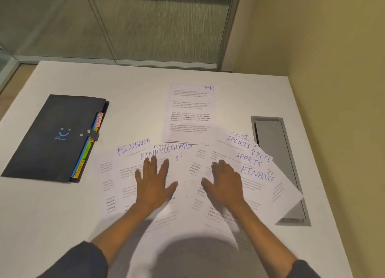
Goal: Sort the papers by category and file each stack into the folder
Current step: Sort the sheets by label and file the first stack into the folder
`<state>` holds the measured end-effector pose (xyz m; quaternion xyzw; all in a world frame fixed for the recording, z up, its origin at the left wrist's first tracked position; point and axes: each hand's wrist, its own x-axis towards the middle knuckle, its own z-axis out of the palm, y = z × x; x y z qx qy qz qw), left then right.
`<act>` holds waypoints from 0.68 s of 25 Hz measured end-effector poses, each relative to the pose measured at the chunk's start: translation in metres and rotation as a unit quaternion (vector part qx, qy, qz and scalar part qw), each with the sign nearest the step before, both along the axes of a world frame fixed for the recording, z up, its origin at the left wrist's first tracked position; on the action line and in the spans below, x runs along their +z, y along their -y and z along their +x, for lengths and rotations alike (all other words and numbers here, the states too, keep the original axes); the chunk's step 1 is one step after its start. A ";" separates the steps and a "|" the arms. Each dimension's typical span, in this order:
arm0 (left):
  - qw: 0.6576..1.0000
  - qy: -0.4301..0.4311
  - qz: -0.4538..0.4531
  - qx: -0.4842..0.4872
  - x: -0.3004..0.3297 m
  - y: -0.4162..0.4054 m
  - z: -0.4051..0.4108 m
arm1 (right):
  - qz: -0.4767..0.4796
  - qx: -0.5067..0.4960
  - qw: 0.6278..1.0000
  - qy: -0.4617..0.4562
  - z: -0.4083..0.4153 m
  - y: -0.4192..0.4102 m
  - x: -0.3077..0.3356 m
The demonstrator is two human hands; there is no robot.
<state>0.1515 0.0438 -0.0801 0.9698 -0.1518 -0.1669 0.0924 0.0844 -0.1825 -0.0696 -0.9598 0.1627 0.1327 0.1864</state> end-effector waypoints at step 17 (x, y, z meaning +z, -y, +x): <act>0.994 -0.084 0.047 0.051 -0.001 -0.042 -0.082 | -0.040 -0.007 0.993 -0.110 -0.116 0.004 -0.009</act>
